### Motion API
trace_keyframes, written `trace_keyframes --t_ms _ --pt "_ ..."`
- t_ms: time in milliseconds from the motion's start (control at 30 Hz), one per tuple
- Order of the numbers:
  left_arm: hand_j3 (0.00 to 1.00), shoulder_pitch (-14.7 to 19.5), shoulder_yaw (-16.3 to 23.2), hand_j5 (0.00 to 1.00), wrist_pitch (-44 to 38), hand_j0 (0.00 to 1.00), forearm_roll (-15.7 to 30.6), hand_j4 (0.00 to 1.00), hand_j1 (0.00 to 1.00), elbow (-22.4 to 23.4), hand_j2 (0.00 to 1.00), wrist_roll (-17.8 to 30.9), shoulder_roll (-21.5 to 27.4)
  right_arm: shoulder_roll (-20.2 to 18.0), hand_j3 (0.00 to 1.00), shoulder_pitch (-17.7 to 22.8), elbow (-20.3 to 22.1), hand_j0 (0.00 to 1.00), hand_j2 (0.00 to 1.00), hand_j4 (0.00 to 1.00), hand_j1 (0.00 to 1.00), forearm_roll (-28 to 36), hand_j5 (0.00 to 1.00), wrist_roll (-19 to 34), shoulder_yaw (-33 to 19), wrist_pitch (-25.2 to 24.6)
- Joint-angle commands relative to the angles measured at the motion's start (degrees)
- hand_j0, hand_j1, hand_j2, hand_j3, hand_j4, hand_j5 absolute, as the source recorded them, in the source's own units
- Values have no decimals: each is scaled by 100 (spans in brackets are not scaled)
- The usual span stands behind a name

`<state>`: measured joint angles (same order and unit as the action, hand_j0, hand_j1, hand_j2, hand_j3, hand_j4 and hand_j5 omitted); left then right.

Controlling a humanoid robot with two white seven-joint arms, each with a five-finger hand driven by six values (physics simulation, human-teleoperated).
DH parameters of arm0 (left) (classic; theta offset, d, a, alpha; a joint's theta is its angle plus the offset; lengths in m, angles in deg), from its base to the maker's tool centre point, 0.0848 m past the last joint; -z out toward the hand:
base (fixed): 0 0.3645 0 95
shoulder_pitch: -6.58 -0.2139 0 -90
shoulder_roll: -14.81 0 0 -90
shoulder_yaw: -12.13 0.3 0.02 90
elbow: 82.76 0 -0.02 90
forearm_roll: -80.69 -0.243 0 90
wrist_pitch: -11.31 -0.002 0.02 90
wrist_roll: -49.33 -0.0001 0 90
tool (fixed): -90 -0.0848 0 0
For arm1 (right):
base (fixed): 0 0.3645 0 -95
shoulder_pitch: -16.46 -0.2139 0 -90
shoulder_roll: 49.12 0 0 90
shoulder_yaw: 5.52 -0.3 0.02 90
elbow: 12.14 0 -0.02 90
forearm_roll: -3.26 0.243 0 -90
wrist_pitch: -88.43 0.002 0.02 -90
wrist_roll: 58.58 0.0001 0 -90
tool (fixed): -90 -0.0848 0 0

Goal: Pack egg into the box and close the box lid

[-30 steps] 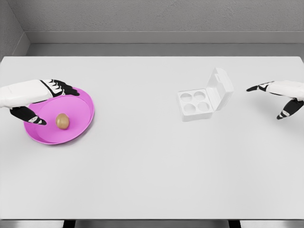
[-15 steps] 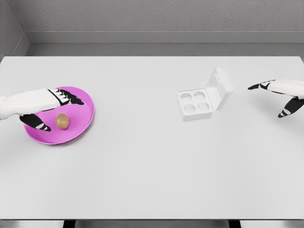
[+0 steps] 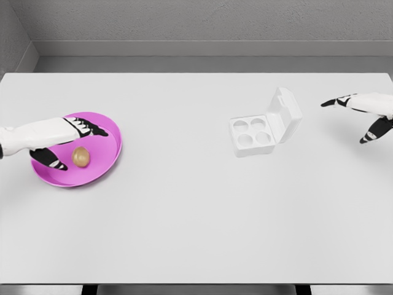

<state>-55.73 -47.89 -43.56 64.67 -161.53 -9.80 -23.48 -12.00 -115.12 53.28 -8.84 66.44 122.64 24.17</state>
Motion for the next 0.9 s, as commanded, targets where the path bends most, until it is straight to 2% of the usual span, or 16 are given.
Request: trace_keyframes --t_ms 0,367,433,500,867 --pt "100 0 8 100 -13 100 30 100 100 28 100 -2 -38 67 100 0 -3 100 100 100 100 23 100 -2 16 -26" --pt "100 53 -10 100 -13 100 30 100 100 336 100 -10 -73 119 100 18 -12 100 100 100 100 23 100 -2 16 -34" --pt "100 79 -1 100 -13 100 -40 100 100 327 100 7 -126 172 100 18 -38 100 100 100 100 23 100 -2 -2 -34" --pt "100 123 -19 100 -13 100 -322 100 100 327 100 7 -223 234 100 26 -38 100 100 100 100 23 100 -2 7 -25" --pt "100 141 -28 100 -13 100 -340 100 100 265 100 86 -143 198 100 9 -21 100 100 100 100 23 100 -2 60 10"
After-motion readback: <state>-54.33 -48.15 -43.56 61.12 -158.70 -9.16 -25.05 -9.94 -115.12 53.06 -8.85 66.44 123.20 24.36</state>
